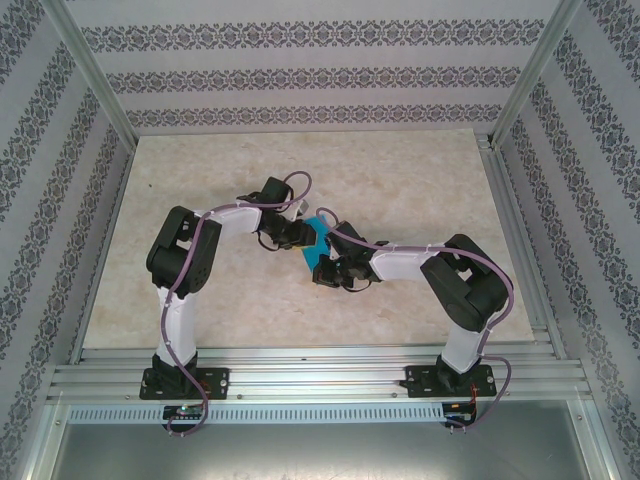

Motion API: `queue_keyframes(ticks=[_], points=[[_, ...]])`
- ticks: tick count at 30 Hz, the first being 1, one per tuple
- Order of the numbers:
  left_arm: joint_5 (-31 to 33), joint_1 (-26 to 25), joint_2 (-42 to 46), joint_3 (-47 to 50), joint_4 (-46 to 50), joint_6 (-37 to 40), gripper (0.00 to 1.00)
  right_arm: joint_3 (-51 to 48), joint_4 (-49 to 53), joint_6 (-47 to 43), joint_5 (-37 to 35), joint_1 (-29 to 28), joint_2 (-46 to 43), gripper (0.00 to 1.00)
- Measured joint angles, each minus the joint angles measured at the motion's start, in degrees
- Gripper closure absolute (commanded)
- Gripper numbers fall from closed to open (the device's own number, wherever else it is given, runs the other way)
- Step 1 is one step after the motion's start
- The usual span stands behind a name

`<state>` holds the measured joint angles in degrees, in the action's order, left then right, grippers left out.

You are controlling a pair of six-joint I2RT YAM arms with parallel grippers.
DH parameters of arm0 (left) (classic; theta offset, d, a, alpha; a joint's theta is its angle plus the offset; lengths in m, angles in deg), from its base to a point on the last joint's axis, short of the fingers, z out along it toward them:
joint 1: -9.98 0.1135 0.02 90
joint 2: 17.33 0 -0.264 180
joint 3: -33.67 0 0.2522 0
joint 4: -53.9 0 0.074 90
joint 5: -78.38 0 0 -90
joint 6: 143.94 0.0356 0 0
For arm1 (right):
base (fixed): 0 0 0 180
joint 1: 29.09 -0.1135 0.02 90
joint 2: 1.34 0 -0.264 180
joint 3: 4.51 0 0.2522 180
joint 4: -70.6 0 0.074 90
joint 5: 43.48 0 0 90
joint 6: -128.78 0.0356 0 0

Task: Fold a paper plane with a square sheet of paper (fold left side to right side)
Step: First fold the square sheet of paper in half at the center of the table.

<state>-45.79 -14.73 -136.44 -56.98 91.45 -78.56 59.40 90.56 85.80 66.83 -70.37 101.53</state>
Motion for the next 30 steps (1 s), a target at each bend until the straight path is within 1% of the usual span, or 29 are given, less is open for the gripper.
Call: queue_keyframes(ticks=[7,13,21,25,30], points=[[0.96,1.79,-1.62,-2.99,0.76,1.09,0.64,0.33,0.00,0.00,-0.66,-0.26,0.15,0.98],[3.10,3.61,-2.97,-5.60,0.74,2.03,0.64,0.35,0.00,0.00,-0.72,-0.26,0.17,0.98],[3.06,4.39,-3.32,-6.03,0.76,2.80,0.64,0.35,-0.02,0.00,-0.76,-0.26,0.17,0.98],[3.69,6.56,-4.11,-7.52,0.76,3.63,0.64,0.37,-0.02,-0.02,-0.76,-0.26,0.20,0.98],[6.97,10.56,-4.31,-9.44,0.68,5.11,0.64,0.37,0.02,-0.02,-0.76,-0.35,0.20,0.98]])
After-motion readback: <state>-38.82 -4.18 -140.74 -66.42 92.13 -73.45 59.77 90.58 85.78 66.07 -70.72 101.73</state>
